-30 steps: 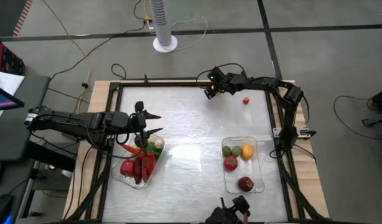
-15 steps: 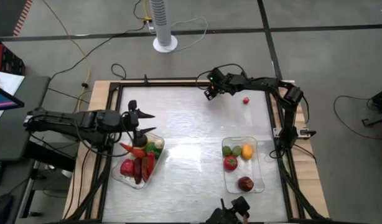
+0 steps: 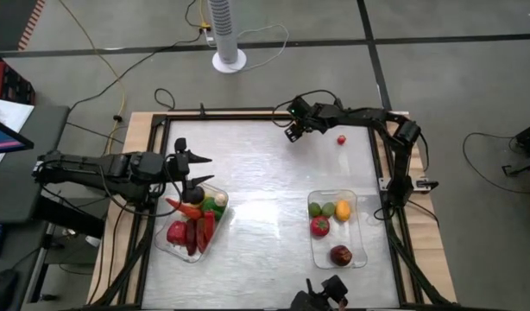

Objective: Sort produce into baskets
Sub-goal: Put the yellow lemon into the right transparent bin

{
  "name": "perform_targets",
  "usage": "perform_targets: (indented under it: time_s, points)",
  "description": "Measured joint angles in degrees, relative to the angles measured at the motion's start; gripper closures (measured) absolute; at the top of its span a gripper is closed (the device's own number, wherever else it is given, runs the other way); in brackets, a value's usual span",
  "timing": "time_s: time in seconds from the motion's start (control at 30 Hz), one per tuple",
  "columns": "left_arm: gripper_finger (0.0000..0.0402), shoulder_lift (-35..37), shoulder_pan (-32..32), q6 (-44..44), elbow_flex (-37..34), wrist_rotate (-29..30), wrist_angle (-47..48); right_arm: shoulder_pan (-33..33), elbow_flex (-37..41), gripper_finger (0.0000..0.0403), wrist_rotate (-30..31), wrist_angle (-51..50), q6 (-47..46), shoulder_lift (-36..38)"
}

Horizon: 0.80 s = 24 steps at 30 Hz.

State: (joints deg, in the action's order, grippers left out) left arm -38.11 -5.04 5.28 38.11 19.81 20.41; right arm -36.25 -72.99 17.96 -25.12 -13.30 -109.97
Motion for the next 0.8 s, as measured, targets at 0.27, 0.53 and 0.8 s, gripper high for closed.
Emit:
perform_targets:
  time_s: [0.27, 0.53, 0.8]
  points:
    - [0.0189, 0.0, 0.0, -0.2, 0.0, 0.0, 0.1, 0.5, 0.0, 0.0095, 0.1, 2.7, -1.2, 0.0]
    - [0.0189, 0.0, 0.0, -0.2, 0.0, 0.1, 1.2, 0.4, 0.0, 0.0076, 1.2, 7.7, -2.1, -1.9]
    - [0.0189, 0.0, 0.0, -0.4, 0.0, 0.1, 1.9, -1.0, 0.1, 0.0045, -0.1, 8.0, -3.2, -3.7]
